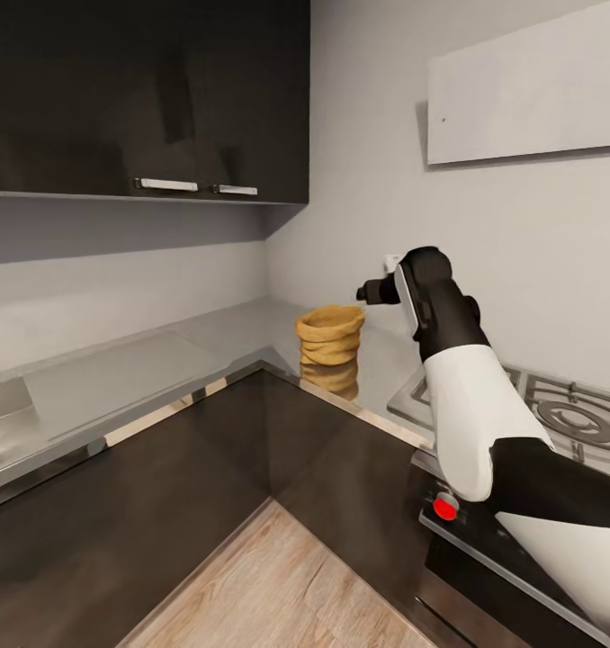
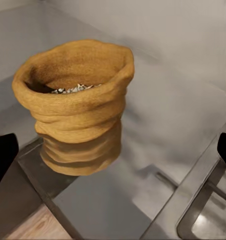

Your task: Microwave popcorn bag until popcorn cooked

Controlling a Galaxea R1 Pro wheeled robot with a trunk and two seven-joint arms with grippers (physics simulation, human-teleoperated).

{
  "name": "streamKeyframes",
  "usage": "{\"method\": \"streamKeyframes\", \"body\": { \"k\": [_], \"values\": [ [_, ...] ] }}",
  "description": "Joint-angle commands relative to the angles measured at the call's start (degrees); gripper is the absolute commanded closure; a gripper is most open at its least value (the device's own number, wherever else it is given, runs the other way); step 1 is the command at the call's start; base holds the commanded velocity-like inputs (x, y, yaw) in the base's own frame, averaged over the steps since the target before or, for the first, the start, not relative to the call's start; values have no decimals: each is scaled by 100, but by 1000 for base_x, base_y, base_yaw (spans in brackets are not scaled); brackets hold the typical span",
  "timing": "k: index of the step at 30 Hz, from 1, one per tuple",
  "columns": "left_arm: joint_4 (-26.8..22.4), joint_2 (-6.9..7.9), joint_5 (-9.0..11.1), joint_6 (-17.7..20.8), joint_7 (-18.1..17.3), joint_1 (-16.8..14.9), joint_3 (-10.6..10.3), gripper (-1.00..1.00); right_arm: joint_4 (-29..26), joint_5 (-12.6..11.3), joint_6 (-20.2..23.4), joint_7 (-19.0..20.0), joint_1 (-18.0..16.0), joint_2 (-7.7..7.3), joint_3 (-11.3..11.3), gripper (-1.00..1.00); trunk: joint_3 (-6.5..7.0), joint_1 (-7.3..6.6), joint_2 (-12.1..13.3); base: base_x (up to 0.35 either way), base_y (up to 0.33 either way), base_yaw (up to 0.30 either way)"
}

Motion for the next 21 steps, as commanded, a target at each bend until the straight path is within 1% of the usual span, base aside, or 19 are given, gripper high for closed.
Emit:
{"method": "streamKeyframes", "body": {
  "k": [1, 6, 11, 13, 18, 21],
  "values": [
    [2, -3, 44, -16, -3, -2, 12, -100, -6, 41, 18, -3, -6, 7, -23, -100, -6, 0, -3, 0, 0, 0],
    [2, -8, 52, -9, -34, -2, 26, -100, -21, 37, 18, -32, -7, 7, -30, -100, -6, 0, -3, 0, 0, 0],
    [2, -4, 52, -7, -44, -2, 30, -100, -293, 31, 18, -34, -7, 7, -15, -100, -6, 0, -3, 0, 0, 0],
    [2, -4, 52, -7, -45, -2, 26, -100, -360, 26, 18, -14, -7, 7, -33, -100, -6, 0, -3, 0, 0, 152],
    [2, -4, 54, -7, -45, -2, 25, -100, -364, 23, 18, -13, -7, 7, -43, -100, -6, 0, -3, 0, 0, 251],
    [2, -3, 60, -10, -31, -2, 25, -100, -363, 23, 18, -13, -7, 7, -45, -100, -6, 0, -3, 0, 0, 36]
  ]
}}
